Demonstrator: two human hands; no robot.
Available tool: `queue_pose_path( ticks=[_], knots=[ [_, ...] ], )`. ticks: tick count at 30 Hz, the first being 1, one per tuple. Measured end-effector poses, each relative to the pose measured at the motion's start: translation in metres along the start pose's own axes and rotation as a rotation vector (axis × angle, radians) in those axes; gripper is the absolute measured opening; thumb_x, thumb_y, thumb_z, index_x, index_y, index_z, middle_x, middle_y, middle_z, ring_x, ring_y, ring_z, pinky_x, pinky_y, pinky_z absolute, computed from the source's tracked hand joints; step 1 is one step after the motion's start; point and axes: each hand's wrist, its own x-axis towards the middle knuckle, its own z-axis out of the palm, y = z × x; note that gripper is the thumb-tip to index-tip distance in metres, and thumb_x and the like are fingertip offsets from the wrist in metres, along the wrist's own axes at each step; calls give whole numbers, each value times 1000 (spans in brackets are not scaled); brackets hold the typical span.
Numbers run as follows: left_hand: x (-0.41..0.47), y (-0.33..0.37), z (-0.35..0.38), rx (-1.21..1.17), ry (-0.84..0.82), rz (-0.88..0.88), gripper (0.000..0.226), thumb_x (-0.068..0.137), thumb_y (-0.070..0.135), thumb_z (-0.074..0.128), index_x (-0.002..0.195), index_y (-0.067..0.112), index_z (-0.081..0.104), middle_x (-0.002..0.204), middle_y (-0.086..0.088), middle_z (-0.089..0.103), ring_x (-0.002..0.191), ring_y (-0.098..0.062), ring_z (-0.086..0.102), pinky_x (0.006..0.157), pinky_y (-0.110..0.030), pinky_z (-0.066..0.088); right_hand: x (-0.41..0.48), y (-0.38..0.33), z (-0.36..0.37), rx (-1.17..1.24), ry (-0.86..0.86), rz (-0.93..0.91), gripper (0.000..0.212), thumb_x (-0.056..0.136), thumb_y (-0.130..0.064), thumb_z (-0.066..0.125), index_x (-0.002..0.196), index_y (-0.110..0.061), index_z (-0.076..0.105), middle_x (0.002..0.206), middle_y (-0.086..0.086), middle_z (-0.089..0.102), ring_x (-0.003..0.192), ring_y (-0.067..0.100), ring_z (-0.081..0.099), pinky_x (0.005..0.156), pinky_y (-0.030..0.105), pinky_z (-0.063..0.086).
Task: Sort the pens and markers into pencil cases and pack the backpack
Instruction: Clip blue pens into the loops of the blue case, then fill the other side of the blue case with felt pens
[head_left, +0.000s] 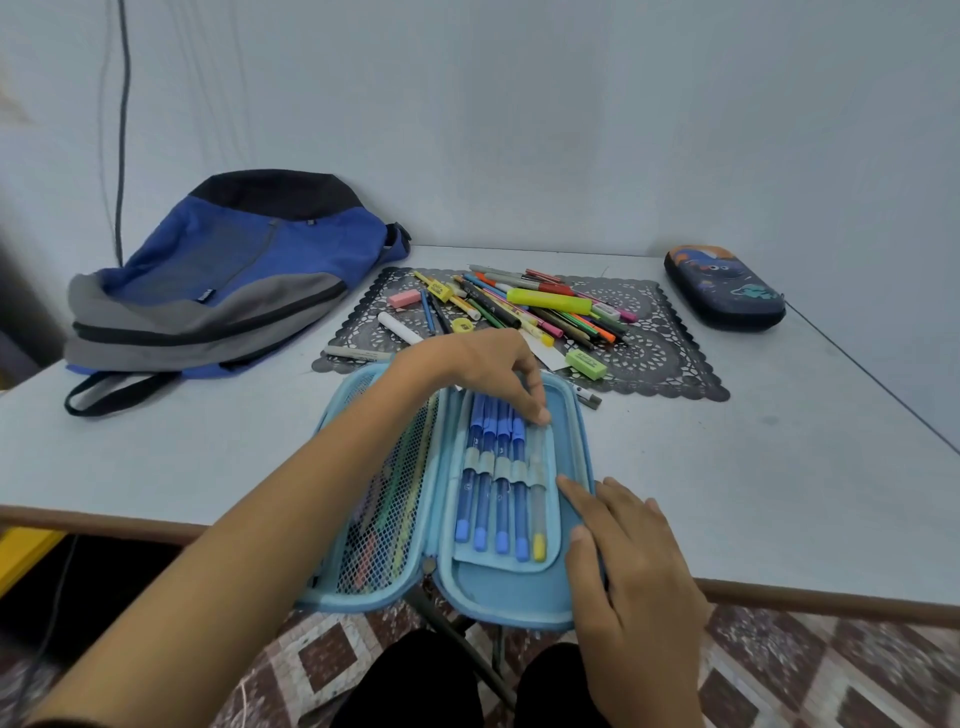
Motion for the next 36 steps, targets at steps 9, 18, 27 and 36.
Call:
queue_pose_path(
  ticks=[9,18,27,36],
  knots=[
    [-31,21,27,252,410,96,27,88,46,63,110,30,65,109,8,52,109,-14,51,93,-37,37,0,2,1,-6,27,-26,46,89,-30,35,119,-22,68,115,1,67,115,10,49,106,34,30],
    [-31,27,42,315,328,-27,38,86,54,58,115,30,60,98,7,52,96,-16,48,96,-42,30,-1,1,3,14,-12,29,50,89,-35,32,124,-24,65,120,-5,65,119,7,46,108,31,27],
    [-70,2,16,-514,506,41,23,87,32,61,97,13,69,87,6,66,79,-8,60,73,-22,46,1,1,0,21,-21,36,49,87,-37,35,125,-29,65,121,-7,65,120,3,44,110,23,21],
    [-90,-20,43,-898,809,20,19,91,7,62,109,8,67,76,10,66,65,-1,58,61,-11,46,15,-10,-26,70,-389,133,47,84,-62,37,129,-54,45,144,-34,28,133,-5,30,111,34,36]
  ],
)
